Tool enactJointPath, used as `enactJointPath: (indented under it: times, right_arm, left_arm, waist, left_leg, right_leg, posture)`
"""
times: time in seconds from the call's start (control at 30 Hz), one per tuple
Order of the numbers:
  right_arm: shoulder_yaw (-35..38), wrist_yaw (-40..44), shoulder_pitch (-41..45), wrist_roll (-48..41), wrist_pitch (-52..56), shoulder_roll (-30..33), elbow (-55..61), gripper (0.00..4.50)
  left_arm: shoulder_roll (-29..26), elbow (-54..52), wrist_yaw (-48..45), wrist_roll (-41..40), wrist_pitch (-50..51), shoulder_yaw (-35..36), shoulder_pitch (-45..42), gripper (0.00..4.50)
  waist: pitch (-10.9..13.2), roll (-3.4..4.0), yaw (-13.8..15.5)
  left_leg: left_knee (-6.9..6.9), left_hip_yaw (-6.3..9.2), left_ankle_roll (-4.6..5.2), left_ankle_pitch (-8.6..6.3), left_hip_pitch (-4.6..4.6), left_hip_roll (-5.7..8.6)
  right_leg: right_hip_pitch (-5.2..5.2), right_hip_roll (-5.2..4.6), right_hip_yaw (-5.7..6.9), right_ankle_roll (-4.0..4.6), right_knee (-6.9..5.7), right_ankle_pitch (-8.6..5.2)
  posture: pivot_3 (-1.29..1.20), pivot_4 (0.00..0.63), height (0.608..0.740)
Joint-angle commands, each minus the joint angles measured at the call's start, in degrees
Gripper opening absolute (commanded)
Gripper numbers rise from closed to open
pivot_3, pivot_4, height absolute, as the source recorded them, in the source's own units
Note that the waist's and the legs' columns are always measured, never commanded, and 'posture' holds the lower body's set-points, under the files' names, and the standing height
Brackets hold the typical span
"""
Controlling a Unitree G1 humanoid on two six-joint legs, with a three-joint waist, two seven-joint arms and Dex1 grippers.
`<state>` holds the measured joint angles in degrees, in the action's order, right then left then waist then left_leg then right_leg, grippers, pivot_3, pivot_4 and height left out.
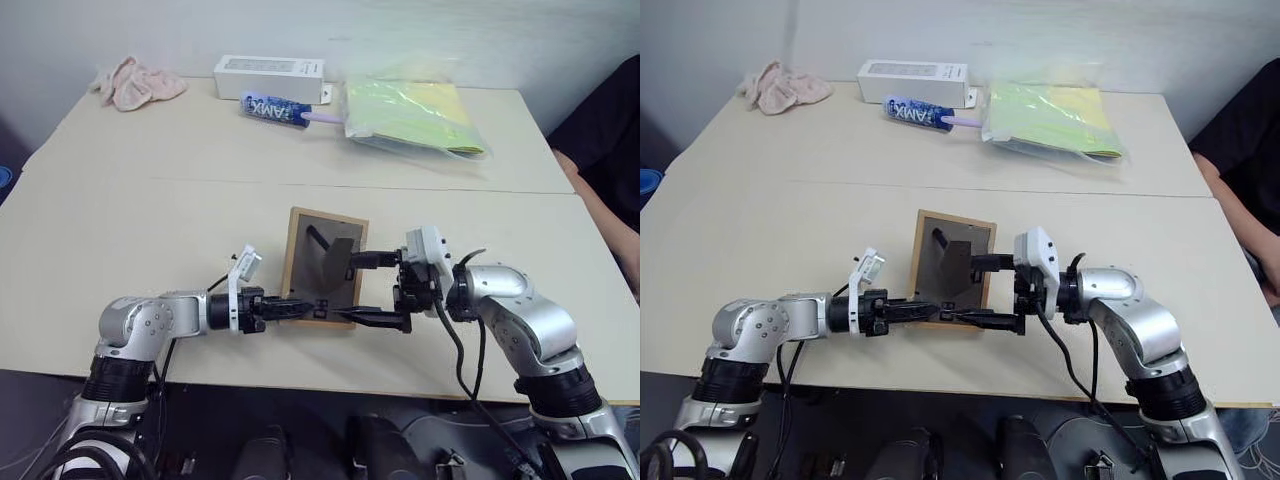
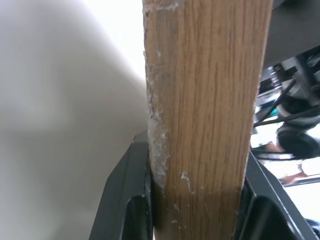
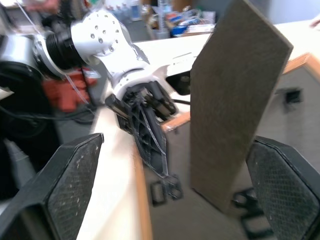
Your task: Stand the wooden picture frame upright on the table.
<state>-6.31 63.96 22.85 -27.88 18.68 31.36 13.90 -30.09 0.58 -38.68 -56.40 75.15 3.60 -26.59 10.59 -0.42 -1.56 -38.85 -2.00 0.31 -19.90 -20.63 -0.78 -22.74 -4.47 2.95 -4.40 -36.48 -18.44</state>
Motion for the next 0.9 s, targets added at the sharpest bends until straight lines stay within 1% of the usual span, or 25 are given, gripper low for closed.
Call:
enactJointPath:
  times: [0.03,0.1,0.13,0.2,0.27,0.4,0.43,0.5,0.57,0.7,0.8,0.9]
  right_arm:
    - [3.77,1.42,-1.19,3.50,-12.10,0.94,-2.03,4.43]
    - [6.85,0.88,-1.13,4.88,-19.17,0.95,-4.93,4.43]
    - [8.07,1.06,-1.23,5.23,-21.45,1.47,-6.23,4.43]
    - [9.35,1.44,-0.89,7.92,-29.34,2.02,-9.10,4.43]
    - [9.19,2.84,-1.02,9.52,-34.52,2.94,-11.24,4.43]
    - [6.75,-0.46,1.34,20.78,-53.84,2.76,-19.73,4.43]
    - [5.83,-3.20,2.70,25.18,-58.96,2.01,-22.21,4.43]
    - [4.25,-7.80,5.39,30.86,-66.10,0.09,-26.62,4.43]
    - [3.35,-11.70,7.46,34.52,-70.21,-1.03,-30.05,4.43]
    - [2.84,-22.52,11.79,44.66,-79.21,-2.62,-35.56,4.43]
    - [1.19,-27.54,13.45,48.05,-82.28,-3.57,-38.27,4.43]
    - [-0.24,-31.34,13.95,50.07,-83.74,-3.90,-39.55,3.85]
  left_arm:
    - [-0.91,2.46,1.15,-7.77,9.38,8.78,-3.67,1.28]
    - [-0.31,4.51,2.40,-10.40,15.04,11.85,-5.56,1.28]
    - [-1.77,5.83,2.91,-12.50,16.49,10.86,-6.08,1.28]
    - [-4.41,7.81,4.10,-16.25,17.31,8.63,-6.59,1.28]
    - [-6.43,10.19,5.69,-21.13,17.35,6.98,-7.20,1.28]
    - [-9.27,15.12,9.39,-29.85,17.35,3.41,-9.25,1.28]
    - [-9.93,15.95,10.51,-32.27,17.35,1.76,-9.69,1.28]
    - [-11.04,16.81,12.51,-37.50,17.35,-1.09,-10.36,1.28]
    - [-12.25,17.11,14.20,-41.61,17.35,-3.57,-10.73,1.28]
    - [-13.62,17.98,18.61,-47.69,17.33,-6.68,-10.99,1.28]
    - [-15.03,17.65,22.07,-53.09,15.31,-9.48,-10.67,1.28]
    - [-16.00,16.99,24.12,-56.43,13.34,-11.36,-10.42,1.28]
  waist:
    - [0.00,0.00,-0.07]
    - [0.01,-0.01,0.07]
    - [0.01,-0.01,0.08]
    - [0.01,-0.01,0.08]
    - [0.01,-0.01,0.07]
    - [0.02,-0.02,0.01]
    - [0.02,-0.02,-0.09]
    - [0.02,-0.02,-0.23]
    - [0.02,-0.01,-0.35]
    - [0.03,0.00,-0.19]
    - [0.03,0.00,-0.19]
    - [0.03,0.00,-0.19]
  left_leg:
    - [-0.01,-0.02,-0.01,0.00,0.00,-0.01]
    - [-0.02,-0.03,-0.03,0.01,0.01,-0.02]
    - [-0.03,-0.03,-0.03,0.01,0.01,0.02]
    - [-0.03,-0.02,-0.02,0.01,0.00,0.01]
    - [-0.02,-0.02,-0.03,0.01,0.01,0.01]
    - [-0.08,-0.01,-0.04,0.01,0.01,-0.01]
    - [-0.12,-0.01,-0.05,0.01,0.02,-0.01]
    - [-0.12,-0.03,-0.08,0.03,0.04,-0.01]
    - [-0.11,-0.04,-0.13,0.06,0.07,-0.01]
    - [-0.13,-0.03,-0.16,0.08,0.07,-0.02]
    - [-0.16,-0.02,-0.16,0.08,0.06,-0.02]
    - [-0.16,-0.01,-0.16,0.08,0.06,-0.02]
  right_leg:
    - [-0.01,0.02,-0.02,0.00,-0.01,0.00]
    - [-0.03,0.04,-0.02,0.00,-0.04,0.00]
    - [-0.03,0.02,-0.02,0.00,-0.08,0.00]
    - [-0.01,0.02,-0.01,-0.01,-0.10,0.00]
    - [-0.01,0.01,-0.02,-0.01,-0.07,0.00]
    - [-0.01,0.00,-0.02,-0.01,-0.03,0.00]
    - [-0.01,0.00,-0.03,-0.01,-0.01,0.00]
    - [-0.02,0.01,-0.06,-0.01,-0.03,0.00]
    - [-0.03,0.02,-0.08,0.00,-0.06,0.00]
    - [-0.05,0.02,-0.08,0.01,-0.14,-0.01]
    - [-0.05,0.02,-0.08,0.02,-0.16,-0.01]
    - [-0.04,0.02,-0.08,0.02,-0.16,-0.01]
  posture:
    - [0.00,0.150,0.740]
    - [0.00,0.150,0.740]
    - [0.00,0.150,0.740]
    - [0.00,0.150,0.740]
    - [0.00,0.150,0.740]
    - [0.00,0.150,0.740]
    - [0.00,0.150,0.740]
    - [0.00,0.150,0.740]
    - [0.00,0.150,0.740]
    - [0.00,0.150,0.740]
    - [0.00,0.150,0.740]
    - [0.00,0.150,0.740]
